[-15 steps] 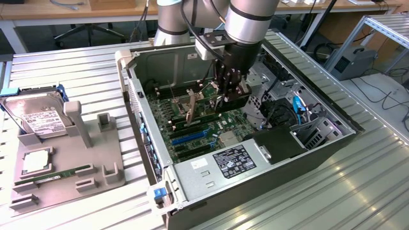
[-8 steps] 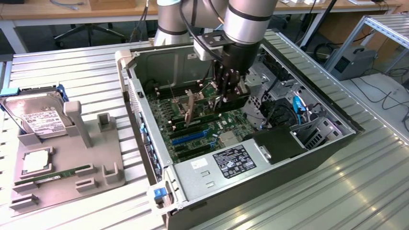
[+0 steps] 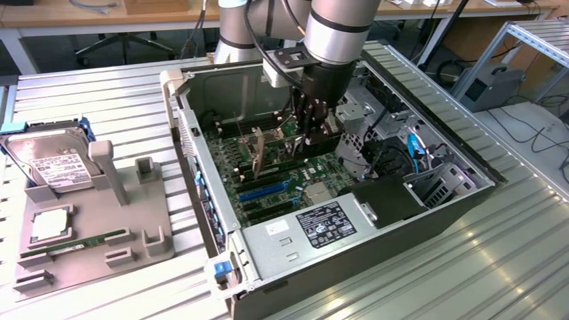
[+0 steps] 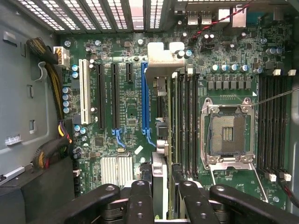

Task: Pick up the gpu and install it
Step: 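Insert the gpu into the slot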

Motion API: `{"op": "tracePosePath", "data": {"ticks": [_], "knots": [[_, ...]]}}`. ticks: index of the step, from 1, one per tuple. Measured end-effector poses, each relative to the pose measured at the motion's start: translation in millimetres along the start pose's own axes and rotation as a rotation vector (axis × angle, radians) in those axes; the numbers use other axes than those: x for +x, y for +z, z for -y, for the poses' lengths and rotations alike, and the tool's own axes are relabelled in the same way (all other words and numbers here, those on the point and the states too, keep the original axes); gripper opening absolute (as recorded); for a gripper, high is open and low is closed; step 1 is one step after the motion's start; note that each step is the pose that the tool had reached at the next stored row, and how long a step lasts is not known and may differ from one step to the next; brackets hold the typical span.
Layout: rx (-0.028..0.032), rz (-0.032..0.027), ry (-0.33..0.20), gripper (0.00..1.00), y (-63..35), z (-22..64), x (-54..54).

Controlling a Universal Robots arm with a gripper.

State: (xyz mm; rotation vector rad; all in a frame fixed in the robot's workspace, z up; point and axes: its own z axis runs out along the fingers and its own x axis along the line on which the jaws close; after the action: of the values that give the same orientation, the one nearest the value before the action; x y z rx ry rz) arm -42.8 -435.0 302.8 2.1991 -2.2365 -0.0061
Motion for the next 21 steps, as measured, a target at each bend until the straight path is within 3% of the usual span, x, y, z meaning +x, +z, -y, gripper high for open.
{"op": "tracePosePath", "data": {"ticks": [21], "knots": [[0.0000, 0.0000, 0.000, 0.27, 1.3, -9.3, 0.4]]}}
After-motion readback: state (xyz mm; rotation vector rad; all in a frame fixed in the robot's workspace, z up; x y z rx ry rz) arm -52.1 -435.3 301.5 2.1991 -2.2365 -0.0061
